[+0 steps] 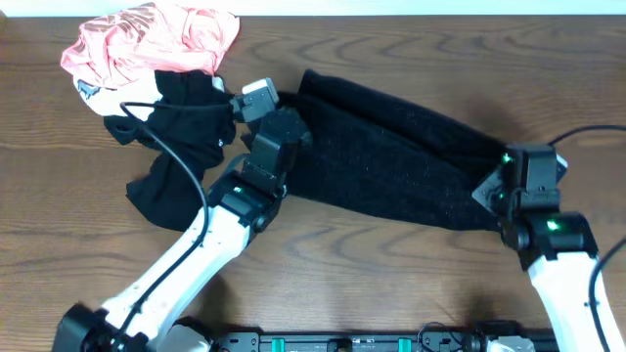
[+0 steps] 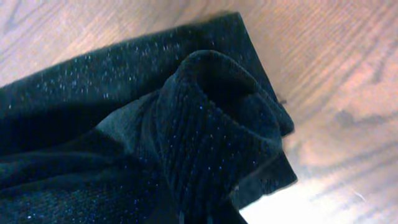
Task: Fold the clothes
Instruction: 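Fold the bottom edge up over the garment with both grippers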
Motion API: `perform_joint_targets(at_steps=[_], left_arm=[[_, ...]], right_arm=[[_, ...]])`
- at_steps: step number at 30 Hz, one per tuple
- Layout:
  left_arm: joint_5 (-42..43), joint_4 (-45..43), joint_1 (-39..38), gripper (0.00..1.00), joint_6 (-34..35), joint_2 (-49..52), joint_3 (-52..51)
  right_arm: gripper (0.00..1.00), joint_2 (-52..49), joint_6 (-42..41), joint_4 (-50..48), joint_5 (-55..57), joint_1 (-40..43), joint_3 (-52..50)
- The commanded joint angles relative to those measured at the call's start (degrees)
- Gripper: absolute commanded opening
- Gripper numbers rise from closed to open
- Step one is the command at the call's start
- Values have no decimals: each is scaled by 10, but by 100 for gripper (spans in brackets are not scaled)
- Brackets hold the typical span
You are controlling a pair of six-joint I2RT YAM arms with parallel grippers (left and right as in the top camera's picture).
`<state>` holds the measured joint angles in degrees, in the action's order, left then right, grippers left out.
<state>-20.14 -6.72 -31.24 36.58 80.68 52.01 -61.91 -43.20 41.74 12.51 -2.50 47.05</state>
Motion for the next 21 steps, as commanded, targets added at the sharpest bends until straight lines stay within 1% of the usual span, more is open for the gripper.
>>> perform_joint_targets(at_steps=[1,7,13,18,21], left_arm=[[-40,-35,3,6,-10,34,15],[-40,-90,3,6,-10,102,15],[-40,-163,3,6,-10,139,15],[-42,-230,3,6,-48,171,15],[-42,-254,3,6,-64,190,15]], right_arm=[[1,-28,-4,-17,27,18,-2],[1,-85,-4,-50,27,43,-2],[1,-126,-4,-84,24,59,-2],[1,-143,-4,-114,25,60,-2],[1,-150,-4,-130,25,60,-2]])
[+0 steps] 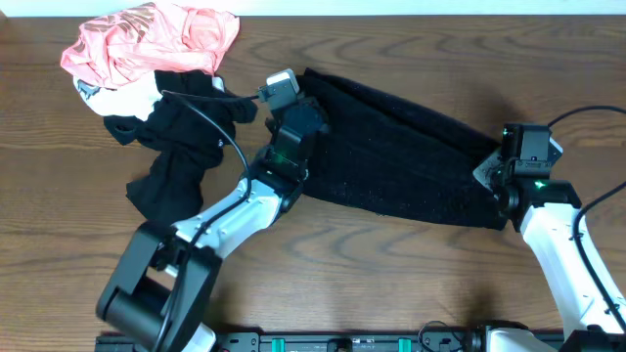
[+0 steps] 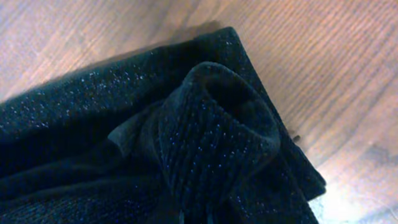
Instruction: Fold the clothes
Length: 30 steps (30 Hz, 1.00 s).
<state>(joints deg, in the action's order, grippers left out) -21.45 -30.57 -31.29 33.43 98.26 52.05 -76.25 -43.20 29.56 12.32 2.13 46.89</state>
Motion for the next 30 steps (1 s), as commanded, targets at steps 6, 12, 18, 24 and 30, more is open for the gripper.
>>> perform_joint_targets(at_steps=[6,12,18,24,30], left_arm=[[-30,-19,8,9,-33,44,26],[-31,-24,21,98,-40,47,34],[-31,-11,24,98,-103,43,48],[-30,93,24,98,-106,1,68],[-30,233,24,98,-107,-78,73]], right_arm=[[1,-25,0,-31,27,14,-1],[85,-34,2,-49,39,17,-1],[99,-31,26,-66,37,28,0],[99,-12,138,-67,-8,29,19],[99,19,224,-16,-50,29,68]])
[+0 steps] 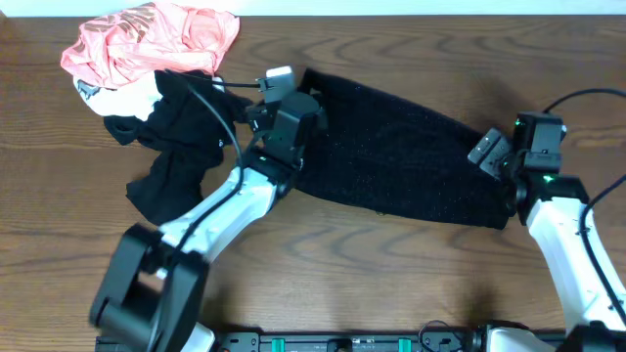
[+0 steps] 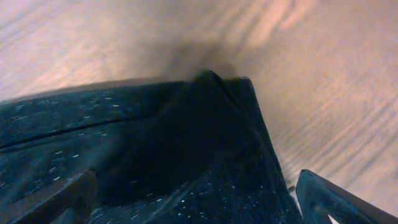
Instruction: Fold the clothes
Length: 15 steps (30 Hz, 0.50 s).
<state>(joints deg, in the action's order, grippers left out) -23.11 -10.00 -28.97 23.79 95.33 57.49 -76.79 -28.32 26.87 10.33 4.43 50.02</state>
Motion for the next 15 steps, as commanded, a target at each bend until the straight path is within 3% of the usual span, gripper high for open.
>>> perform_joint_targets(at_steps=[1,6,15], left_arm=[[-14,49,1,98,-10,-63,19],[40,161,1,98,7,-130,19],[137,284,1,98,55,-129,19]], right_arm=[[99,29,94,21,-42,5,48],[96,40,209,64,-172,-1,98],[73,-9,218,85,-241,-89,100]])
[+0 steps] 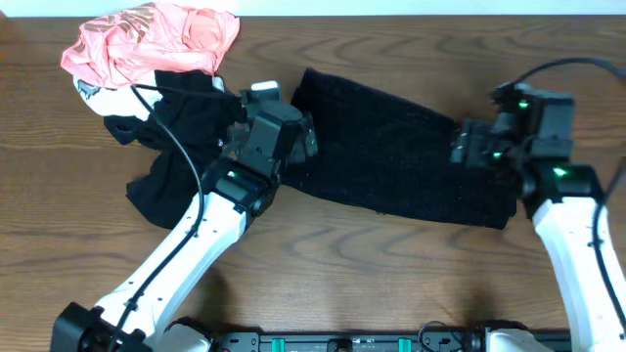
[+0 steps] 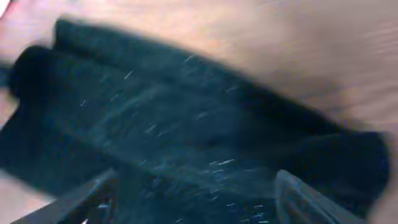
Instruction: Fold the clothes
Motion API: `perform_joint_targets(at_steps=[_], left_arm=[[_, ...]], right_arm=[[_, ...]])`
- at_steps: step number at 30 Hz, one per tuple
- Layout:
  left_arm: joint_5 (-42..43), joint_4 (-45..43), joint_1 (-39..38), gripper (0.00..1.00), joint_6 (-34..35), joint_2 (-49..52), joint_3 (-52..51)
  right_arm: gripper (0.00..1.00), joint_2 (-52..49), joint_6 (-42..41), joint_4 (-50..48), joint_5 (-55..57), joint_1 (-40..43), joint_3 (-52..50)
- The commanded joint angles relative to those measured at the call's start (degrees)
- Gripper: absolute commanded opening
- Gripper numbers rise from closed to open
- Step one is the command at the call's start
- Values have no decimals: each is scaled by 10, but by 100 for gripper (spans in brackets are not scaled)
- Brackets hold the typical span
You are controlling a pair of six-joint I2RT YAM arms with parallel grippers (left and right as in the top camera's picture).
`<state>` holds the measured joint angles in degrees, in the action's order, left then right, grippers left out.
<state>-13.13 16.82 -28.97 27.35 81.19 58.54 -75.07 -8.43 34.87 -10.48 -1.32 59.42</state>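
A long black knit cloth [image 1: 391,166] lies folded in a strip across the middle of the wooden table [image 1: 391,284]. My right gripper [image 1: 468,149] hovers over its right part. In the right wrist view that gripper [image 2: 194,182] is open, its fingers [image 2: 93,196] spread wide, with the blurred cloth [image 2: 186,106] stretching away beneath and nothing between them. My left gripper [image 1: 293,135] sits at the cloth's left end. Its fingers are hidden under the wrist, so whether it grips the cloth does not show.
A pile of other clothes lies at the back left: a pink garment [image 1: 147,39], a white one [image 1: 117,98] and a crumpled black one [image 1: 181,147] just left of my left arm. Cables trail from both wrists.
My right gripper, still open, has moved from the cloth's right end to above the cloth further left. My left wrist has shifted slightly toward the front.
First my right gripper was close on the bunched right end of the black cloth, fingers unseen, and it was still so 1.5 s ago. By 0.5 s ago it stood open with that end lying flat. Now it hovers further in over the strip.
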Motion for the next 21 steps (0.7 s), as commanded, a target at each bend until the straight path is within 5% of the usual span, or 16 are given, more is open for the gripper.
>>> perform_joint_targets(at_steps=[1,12,21], left_arm=[[37,24,1,98,19,16,8],[38,50,-2,99,34,44,8],[42,51,-8,90,55,95,8]], right_arm=[[70,-36,21,7,-33,-43,6],[19,-156,7,-21,-33,-132,6],[9,-206,7,-40,-35,-137,6]])
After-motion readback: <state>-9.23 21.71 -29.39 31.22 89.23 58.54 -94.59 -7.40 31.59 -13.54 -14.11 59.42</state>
